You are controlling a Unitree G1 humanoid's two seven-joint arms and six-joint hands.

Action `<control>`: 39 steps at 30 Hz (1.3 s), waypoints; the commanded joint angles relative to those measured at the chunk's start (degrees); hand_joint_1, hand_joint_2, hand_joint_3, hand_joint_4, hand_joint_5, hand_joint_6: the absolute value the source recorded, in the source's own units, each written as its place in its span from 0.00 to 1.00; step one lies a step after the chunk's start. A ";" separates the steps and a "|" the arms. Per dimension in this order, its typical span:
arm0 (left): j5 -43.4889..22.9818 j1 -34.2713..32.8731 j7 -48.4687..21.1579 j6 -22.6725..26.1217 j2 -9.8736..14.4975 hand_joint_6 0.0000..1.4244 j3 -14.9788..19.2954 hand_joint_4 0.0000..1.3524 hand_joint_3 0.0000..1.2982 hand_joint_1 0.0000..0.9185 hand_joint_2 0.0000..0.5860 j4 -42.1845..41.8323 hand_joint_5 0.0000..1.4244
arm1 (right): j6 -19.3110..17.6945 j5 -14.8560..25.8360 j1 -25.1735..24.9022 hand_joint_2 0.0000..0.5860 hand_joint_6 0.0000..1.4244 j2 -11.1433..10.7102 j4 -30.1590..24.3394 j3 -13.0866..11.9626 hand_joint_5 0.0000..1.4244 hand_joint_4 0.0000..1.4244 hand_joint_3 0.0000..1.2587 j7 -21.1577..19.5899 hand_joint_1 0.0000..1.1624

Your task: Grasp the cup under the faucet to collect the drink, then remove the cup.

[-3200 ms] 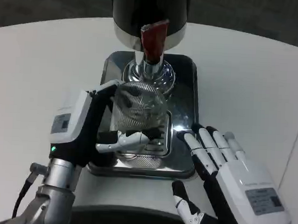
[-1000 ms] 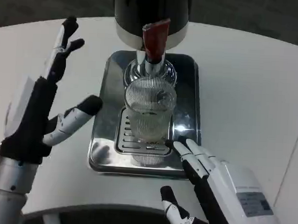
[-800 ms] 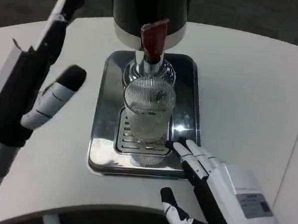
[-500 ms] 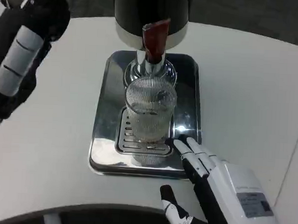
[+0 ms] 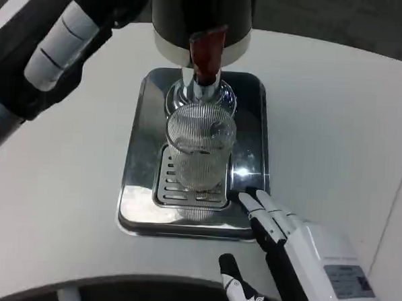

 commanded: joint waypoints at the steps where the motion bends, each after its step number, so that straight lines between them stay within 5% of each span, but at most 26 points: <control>1: 4.51 -1.55 -0.76 -1.03 -0.87 0.03 0.16 0.00 0.00 0.00 0.22 1.44 0.04 | 0.47 -0.42 1.13 0.86 0.18 0.39 -1.23 -0.20 0.11 0.06 0.12 0.08 0.32; 22: 8.34 -7.17 -8.73 -0.05 -8.17 0.01 -4.34 0.00 0.00 0.00 0.19 9.54 0.02 | 0.34 -0.23 3.19 0.86 0.19 0.63 -2.38 -1.26 0.11 0.07 0.12 -0.28 0.32; 32: 9.74 -4.52 -9.41 -0.23 -8.04 0.02 -5.03 0.00 0.00 0.00 0.19 6.41 0.02 | 0.20 0.04 3.43 0.86 0.19 0.83 -2.23 -1.27 0.12 0.07 0.12 -0.37 0.32; 39: 19.36 -3.73 -8.92 -8.58 -4.12 0.02 -6.28 0.00 0.00 0.00 0.19 3.50 0.03 | 0.63 1.17 3.31 0.86 0.20 1.43 -1.83 -1.76 0.12 0.07 0.12 -0.33 0.32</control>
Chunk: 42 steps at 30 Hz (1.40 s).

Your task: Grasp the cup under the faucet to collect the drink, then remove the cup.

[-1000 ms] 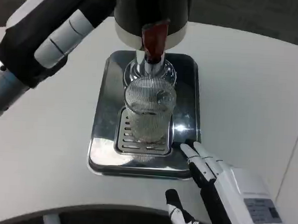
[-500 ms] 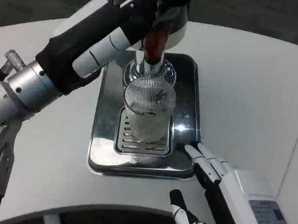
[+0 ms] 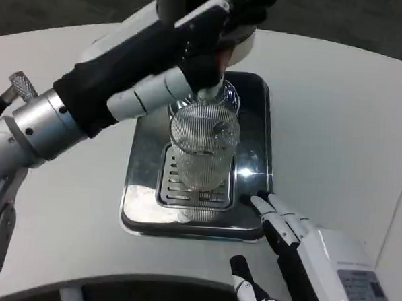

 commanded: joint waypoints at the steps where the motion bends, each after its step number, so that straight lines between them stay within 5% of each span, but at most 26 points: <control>1: 5.35 1.51 -1.05 -6.34 2.74 0.02 -2.05 0.00 0.00 0.00 0.19 -2.43 0.03 | 0.43 1.20 0.64 0.86 0.20 0.74 0.15 -0.56 0.12 0.07 0.12 -0.30 0.32; 4: 8.20 1.65 -0.46 -10.04 4.08 0.02 -2.64 0.00 0.00 0.00 0.19 -2.80 0.03 | 0.30 1.65 0.51 0.86 0.20 0.88 0.48 -0.76 0.12 0.07 0.12 -0.31 0.32; 13: 12.46 0.68 0.82 -17.05 6.87 0.02 -3.62 0.00 0.00 0.00 0.21 -1.87 0.03 | 1.02 5.84 0.13 0.65 0.20 2.34 1.69 -1.63 0.10 0.07 0.09 0.00 0.37; 20: 12.46 1.12 1.75 -18.11 8.20 0.02 -4.05 0.00 0.00 0.00 0.21 -2.14 0.02 | 2.61 12.44 -0.98 0.54 0.17 4.29 3.17 -2.72 0.06 0.03 0.03 0.44 0.38; 30: 12.52 1.24 2.91 -17.95 9.34 0.02 -3.99 0.00 0.00 0.00 0.22 -2.22 0.03 | 3.26 14.51 -7.50 0.44 0.13 5.29 7.66 -2.90 0.02 0.00 0.00 -0.25 0.40; 37: 12.30 1.34 3.62 -17.25 9.58 0.02 -3.79 0.00 0.00 0.00 0.22 -2.62 0.03 | 1.62 18.70 -15.34 0.41 0.12 3.20 14.07 -5.37 0.00 0.00 0.00 -0.17 0.41; 42: 12.63 1.94 3.74 -17.10 9.79 0.02 -3.98 0.00 0.00 0.00 0.22 -3.20 0.03 | -2.18 24.71 -21.22 0.39 0.12 -1.01 20.43 -7.31 0.00 0.00 0.00 0.81 0.41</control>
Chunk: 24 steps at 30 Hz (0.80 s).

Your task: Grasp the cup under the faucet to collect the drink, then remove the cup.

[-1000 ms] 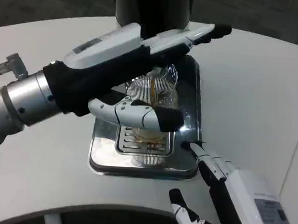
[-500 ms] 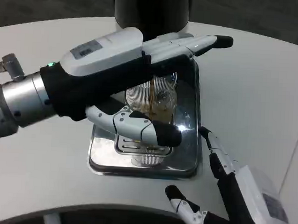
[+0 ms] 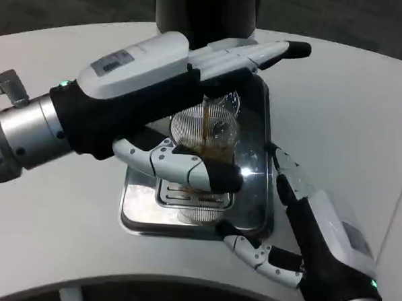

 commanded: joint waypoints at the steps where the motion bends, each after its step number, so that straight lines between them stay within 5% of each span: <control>1: 1.27 1.33 0.00 -0.47 1.00 0.02 -0.66 0.00 0.00 0.00 0.22 -1.28 0.03 | -4.54 4.97 -3.63 0.39 0.12 -3.32 4.85 -1.24 0.00 0.00 0.00 0.97 0.41; 5: 1.39 1.94 -0.09 -0.28 1.21 0.02 -0.77 0.00 0.00 0.00 0.22 -1.51 0.03 | -6.73 8.56 -5.63 0.39 0.12 -4.99 8.40 -1.76 0.00 0.00 0.00 1.08 0.41; 11: 1.23 2.11 0.08 0.77 1.42 0.02 -0.63 0.00 0.00 0.00 0.22 -2.55 0.03 | -8.22 13.45 -7.59 0.39 0.12 -4.69 12.71 -3.71 0.00 0.00 0.00 -0.03 0.42; 24: 1.52 2.82 0.61 2.80 1.10 0.02 -1.36 0.00 0.00 0.00 0.22 -5.13 0.03 | -9.21 16.17 -15.22 0.38 0.09 -3.19 19.64 -2.90 0.00 0.00 0.00 -0.73 0.46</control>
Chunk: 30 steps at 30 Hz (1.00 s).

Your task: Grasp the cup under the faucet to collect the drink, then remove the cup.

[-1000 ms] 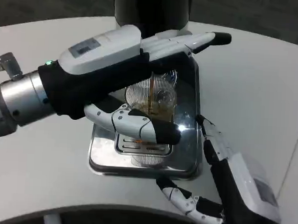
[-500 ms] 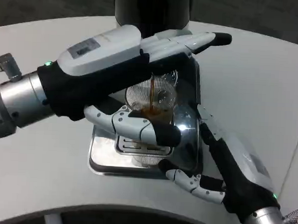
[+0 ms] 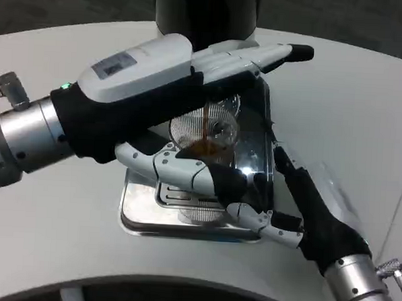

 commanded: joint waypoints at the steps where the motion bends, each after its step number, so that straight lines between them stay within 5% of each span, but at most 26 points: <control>1: 0.35 1.55 -0.50 0.41 0.32 0.02 -1.22 0.00 0.00 0.00 0.22 -1.48 0.03 | -1.01 0.85 -1.57 0.38 0.09 1.06 1.76 0.69 0.00 0.00 0.00 -0.59 0.46; 12: 0.18 1.75 -0.10 0.63 0.24 0.02 -1.01 0.00 0.00 0.00 0.23 -1.80 0.03 | 1.84 -1.10 -4.62 0.31 0.07 4.66 4.06 2.51 0.00 0.00 0.00 -2.89 0.58; 30: 0.25 1.63 0.18 0.17 0.21 0.02 -0.97 0.00 0.00 0.00 0.23 -0.77 0.03 | 3.62 0.60 -8.88 0.30 0.06 7.79 9.69 2.55 0.00 0.00 0.00 -4.02 0.60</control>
